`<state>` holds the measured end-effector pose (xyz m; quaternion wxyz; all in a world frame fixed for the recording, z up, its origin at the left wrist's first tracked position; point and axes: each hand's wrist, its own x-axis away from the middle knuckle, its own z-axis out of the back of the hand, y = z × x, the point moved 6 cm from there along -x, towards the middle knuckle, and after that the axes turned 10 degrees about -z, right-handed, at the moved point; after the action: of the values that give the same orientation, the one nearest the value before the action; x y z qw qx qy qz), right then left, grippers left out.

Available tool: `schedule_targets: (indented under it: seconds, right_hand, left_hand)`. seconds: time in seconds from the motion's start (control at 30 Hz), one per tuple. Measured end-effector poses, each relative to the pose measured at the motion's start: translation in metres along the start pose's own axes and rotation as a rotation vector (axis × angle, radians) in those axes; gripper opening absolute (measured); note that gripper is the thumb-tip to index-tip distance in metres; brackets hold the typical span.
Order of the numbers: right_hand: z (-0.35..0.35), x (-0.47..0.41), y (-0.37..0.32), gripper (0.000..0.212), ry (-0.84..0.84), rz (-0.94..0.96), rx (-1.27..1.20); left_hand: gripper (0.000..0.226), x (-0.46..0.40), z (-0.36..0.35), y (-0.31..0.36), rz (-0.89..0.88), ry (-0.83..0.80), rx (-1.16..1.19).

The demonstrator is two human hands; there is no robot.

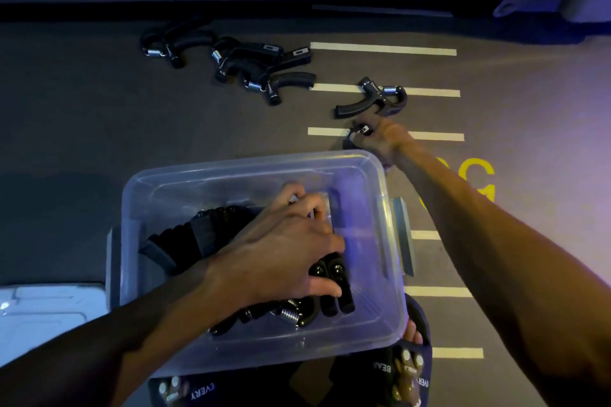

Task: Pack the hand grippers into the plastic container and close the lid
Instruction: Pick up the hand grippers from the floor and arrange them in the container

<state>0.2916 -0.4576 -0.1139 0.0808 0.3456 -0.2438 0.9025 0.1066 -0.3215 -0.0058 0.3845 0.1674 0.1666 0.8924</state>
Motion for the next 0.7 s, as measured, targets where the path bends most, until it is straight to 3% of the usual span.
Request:
schedule_targets:
  seconds: [0.17, 0.33, 0.53, 0.6, 0.7]
  right_hand:
    - [-0.006, -0.001, 0.008, 0.035, 0.067, 0.004, 0.002]
    - [0.014, 0.014, 0.020, 0.019, 0.287, 0.023, -0.005]
    - [0.074, 0.055, 0.022, 0.028, 0.480, 0.039, -0.387]
    - [0.098, 0.080, 0.018, 0.029, 0.564, 0.108, -0.559]
    - [0.134, 0.132, -0.006, 0.027, 0.703, 0.289, -0.576]
  left_hand:
    - [0.058, -0.001, 0.003, 0.001, 0.009, 0.003, 0.011]
    - [0.058, 0.002, 0.002, 0.003, 0.031, 0.004, -0.029]
    - [0.052, 0.010, 0.005, 0.013, 0.058, 0.106, -0.077]
    - [0.049, 0.013, 0.006, 0.016, 0.068, 0.154, -0.077]
    - [0.045, 0.017, 0.006, 0.019, 0.093, 0.219, -0.071]
